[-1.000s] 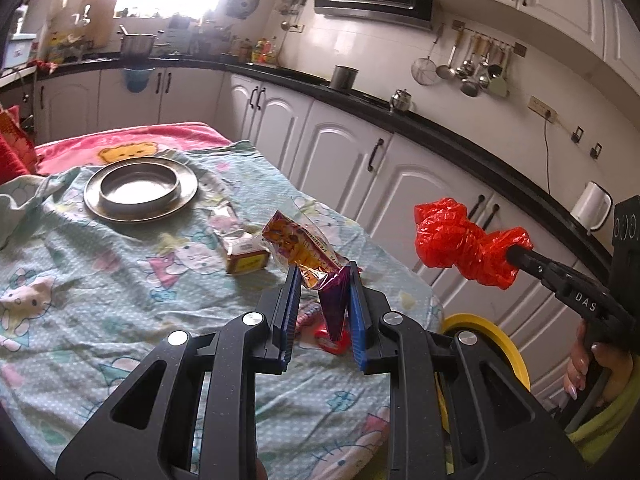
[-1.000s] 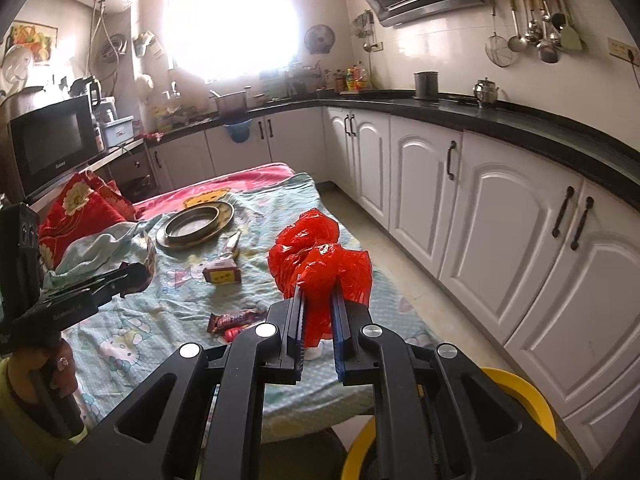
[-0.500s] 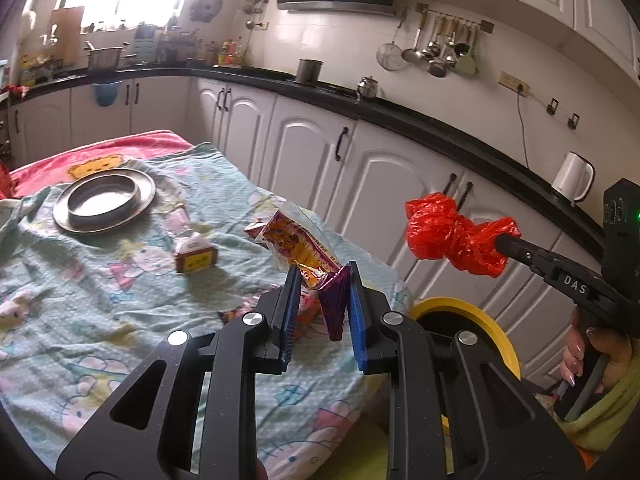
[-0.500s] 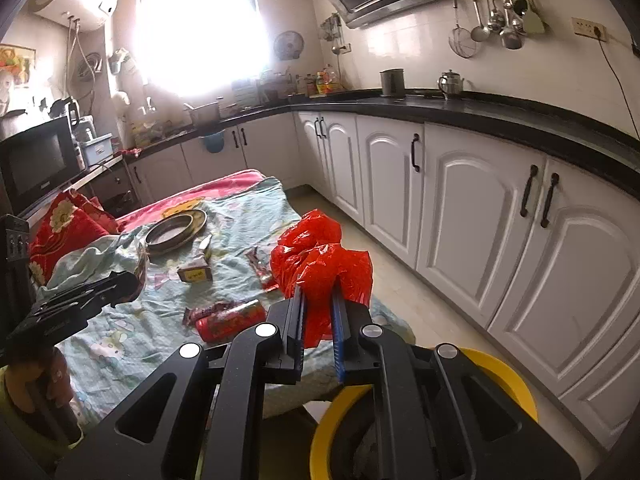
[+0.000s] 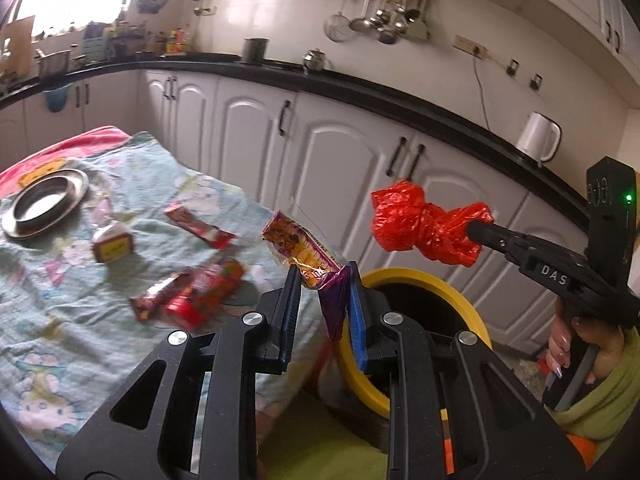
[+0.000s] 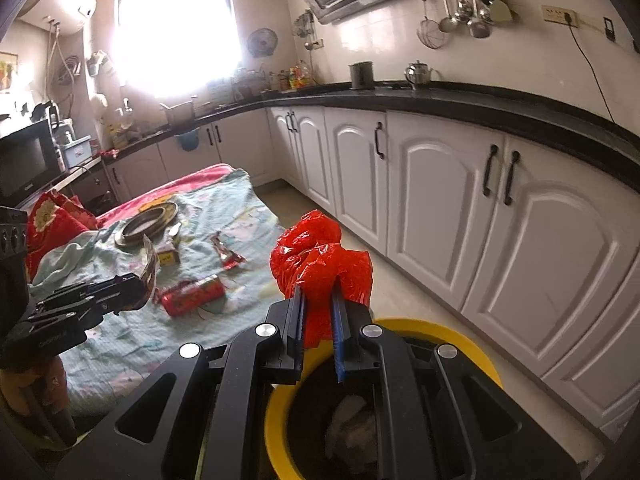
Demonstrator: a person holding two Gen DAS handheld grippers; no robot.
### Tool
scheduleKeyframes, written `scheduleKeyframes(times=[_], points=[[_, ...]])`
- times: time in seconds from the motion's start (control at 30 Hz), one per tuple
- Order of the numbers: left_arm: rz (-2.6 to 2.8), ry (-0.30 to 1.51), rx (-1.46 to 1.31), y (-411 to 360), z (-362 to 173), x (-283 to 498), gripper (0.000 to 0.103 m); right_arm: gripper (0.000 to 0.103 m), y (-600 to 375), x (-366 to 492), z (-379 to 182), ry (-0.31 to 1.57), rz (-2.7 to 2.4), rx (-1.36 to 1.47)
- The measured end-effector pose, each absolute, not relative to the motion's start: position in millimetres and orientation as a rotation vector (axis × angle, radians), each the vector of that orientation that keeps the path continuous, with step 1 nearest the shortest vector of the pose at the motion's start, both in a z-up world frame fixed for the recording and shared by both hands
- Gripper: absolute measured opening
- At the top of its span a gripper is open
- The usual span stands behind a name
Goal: Collect trash
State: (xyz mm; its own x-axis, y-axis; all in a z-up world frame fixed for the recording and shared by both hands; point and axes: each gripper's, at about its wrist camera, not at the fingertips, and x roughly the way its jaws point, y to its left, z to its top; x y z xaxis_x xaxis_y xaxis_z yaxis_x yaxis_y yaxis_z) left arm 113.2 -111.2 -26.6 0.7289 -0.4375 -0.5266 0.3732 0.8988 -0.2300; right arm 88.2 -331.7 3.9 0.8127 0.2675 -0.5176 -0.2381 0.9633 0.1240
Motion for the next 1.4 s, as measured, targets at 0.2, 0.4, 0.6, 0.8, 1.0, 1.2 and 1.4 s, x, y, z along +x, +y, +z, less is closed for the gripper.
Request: scheduleKeyframes(times=[0.2, 0.4, 0.6, 0.8, 1.0, 1.2, 1.4], points=[[-0.496, 0.632, -0.078, -137.1, -33.2, 111.4, 0.016, 0.011, -355.5, 79.5, -11.3, 0.588, 0.231, 0.068], [-0.539, 0.649, -0.034, -161.5, -38.0, 111.6, 0.016, 0.011, -377.7, 72.4, -24.2, 0.607, 0.197, 0.083], [-0.583, 0.668, 0.027, -188.9, -45.2, 111.6, 0.016, 0.011, -396.3, 67.8, -35.8, 0.625, 0.168, 0.107], [-0.621, 0.691, 0.062, -209.7, -55.0, 111.6, 0.017, 0.011, -405.9, 65.7, -48.0, 0.655, 0.158, 0.112], [-0.648, 0.726, 0.073, -220.2, -65.6, 113.7, 0.017, 0.011, -411.3, 64.3, -56.9, 0.679, 0.151, 0.122], [-0.673, 0.755, 0.088, -227.5, -72.4, 115.7, 0.017, 0.011, -418.0, 66.1, -63.2, 0.698, 0.145, 0.140], [-0.685, 0.767, 0.105, -235.1, -77.0, 116.1, 0.018, 0.011, -422.2, 66.2, -67.8, 0.709, 0.151, 0.158]])
